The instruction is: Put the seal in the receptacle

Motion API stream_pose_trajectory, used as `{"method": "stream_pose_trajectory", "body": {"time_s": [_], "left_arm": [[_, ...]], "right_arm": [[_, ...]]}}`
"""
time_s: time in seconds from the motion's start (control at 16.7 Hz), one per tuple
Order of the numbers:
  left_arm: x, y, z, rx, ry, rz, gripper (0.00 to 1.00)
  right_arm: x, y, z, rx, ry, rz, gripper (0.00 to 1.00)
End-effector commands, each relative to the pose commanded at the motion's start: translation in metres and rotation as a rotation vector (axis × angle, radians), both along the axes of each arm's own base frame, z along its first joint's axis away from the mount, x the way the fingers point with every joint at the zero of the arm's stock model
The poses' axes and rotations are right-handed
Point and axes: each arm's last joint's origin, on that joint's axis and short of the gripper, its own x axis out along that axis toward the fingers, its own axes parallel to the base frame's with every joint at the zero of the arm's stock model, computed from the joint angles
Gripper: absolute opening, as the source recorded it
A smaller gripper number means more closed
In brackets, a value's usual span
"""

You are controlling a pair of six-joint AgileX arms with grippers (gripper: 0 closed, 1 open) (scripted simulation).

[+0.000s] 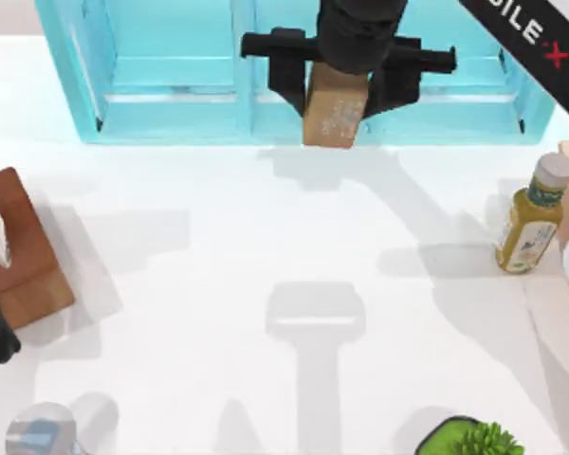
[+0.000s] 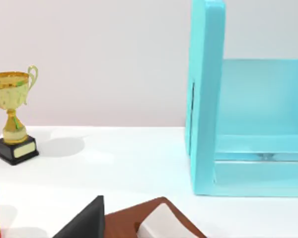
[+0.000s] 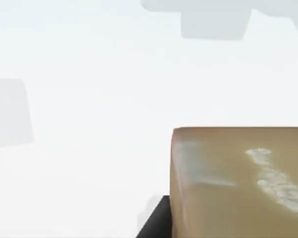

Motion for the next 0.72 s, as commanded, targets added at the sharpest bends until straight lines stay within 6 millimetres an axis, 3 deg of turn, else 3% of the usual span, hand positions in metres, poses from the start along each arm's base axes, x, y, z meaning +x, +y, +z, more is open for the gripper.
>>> {"method": "stream_pose_trajectory", "body": {"time_s": [0.12,0.3,0.48,0.6,0.72], "left_arm": [[0.0,0.0,0.0,0.0,0.0,0.0,1.0],[0.0,0.0,0.0,0.0,0.0,0.0,1.0],[0.0,0.0,0.0,0.0,0.0,0.0,1.0],[0.0,0.0,0.0,0.0,0.0,0.0,1.0],[0.0,0.0,0.0,0.0,0.0,0.0,1.0]], "right_arm": [[0.02,-0.06,0.018,0.008,-0.044,-0.042,0.0],[0.032,-0.168,0.01,-0.056,0.017,-0.094,0.0],[0.004,-0.267,0.002,-0.104,0.066,-0.095,0.0],[-0.024,-0.309,0.002,-0.125,0.052,-0.058,0.0],[-0.051,-0.336,0.002,-0.139,0.036,-0.02,0.0]]}}
